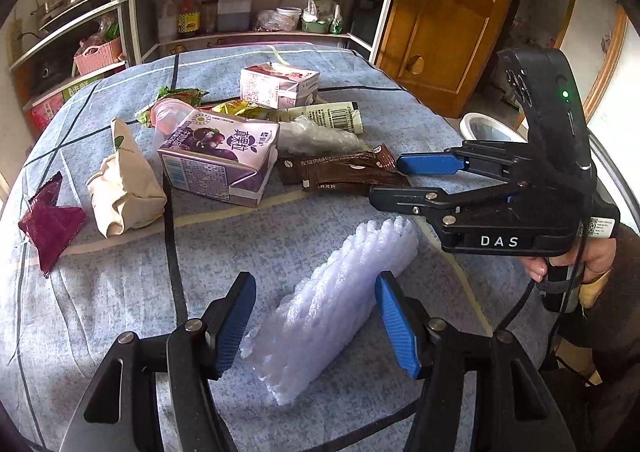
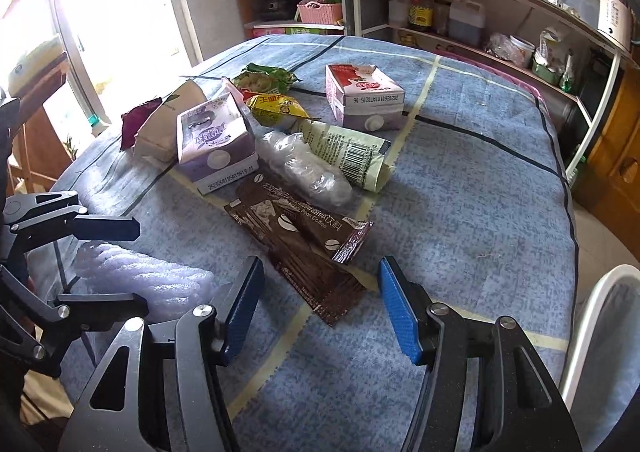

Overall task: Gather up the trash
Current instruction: 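Grasp the second white foam net with the left tool while the right tool grasps the brown wrapper, then carry both items over the bin and open both tools to release them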

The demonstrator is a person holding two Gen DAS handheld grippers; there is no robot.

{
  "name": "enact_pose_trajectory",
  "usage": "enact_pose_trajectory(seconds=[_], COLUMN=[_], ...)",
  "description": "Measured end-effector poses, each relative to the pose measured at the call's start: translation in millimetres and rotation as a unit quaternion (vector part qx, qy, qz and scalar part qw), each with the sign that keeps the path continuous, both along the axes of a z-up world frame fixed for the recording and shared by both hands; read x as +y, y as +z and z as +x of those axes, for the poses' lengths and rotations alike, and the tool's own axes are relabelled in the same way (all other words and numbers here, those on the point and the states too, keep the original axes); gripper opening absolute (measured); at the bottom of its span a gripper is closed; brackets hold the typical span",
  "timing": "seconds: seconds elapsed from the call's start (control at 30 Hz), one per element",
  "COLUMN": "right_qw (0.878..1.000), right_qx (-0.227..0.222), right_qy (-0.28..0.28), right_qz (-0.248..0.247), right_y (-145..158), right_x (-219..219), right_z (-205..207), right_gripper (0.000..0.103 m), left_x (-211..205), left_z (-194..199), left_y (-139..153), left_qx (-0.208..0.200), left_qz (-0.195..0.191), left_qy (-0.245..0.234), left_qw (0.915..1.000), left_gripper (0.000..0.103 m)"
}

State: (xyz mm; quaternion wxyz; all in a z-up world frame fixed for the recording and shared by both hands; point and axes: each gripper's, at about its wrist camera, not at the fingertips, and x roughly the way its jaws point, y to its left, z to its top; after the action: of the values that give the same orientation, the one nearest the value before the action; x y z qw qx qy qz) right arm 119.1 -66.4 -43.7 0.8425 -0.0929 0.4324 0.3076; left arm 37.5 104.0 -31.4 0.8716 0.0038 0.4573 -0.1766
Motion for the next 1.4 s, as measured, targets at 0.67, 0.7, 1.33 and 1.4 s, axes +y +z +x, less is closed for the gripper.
enact_pose_trajectory(seconds=[0.67, 0.7, 1.33, 1.4], right_qw=[1.0, 1.0, 0.993, 0.992], right_qx=[-0.002, -0.003, -0.021, -0.029], right_qy=[0.019, 0.02, -0.062, -0.076], right_qz=[0.012, 0.013, 0.093, 0.095], right_y=[3.8, 4.3, 29.7, 34.2], right_x=[-6.4, -6.7, -64.8, -75.1], right_z=[-25.0, -27.1, -56.2, -58.9], right_gripper=[0.024, 0.024, 0.024, 0.024], left_x=[-7.2, -7.1, -30.9, -37.7], left_z=[-6.7, -6.6, -8.5, -6.1], left_y=[-5.0, -5.0, 21.8, 25.4], left_qx=[0.013, 0.013, -0.025, -0.029], left_qz=[-0.028, -0.031, -0.048, -0.05], left_qy=[0.02, 0.022, 0.035, 0.032], left_qw=[0.9993, 0.9992, 0.9979, 0.9978], left_gripper=[0.034, 0.031, 0.028, 0.028])
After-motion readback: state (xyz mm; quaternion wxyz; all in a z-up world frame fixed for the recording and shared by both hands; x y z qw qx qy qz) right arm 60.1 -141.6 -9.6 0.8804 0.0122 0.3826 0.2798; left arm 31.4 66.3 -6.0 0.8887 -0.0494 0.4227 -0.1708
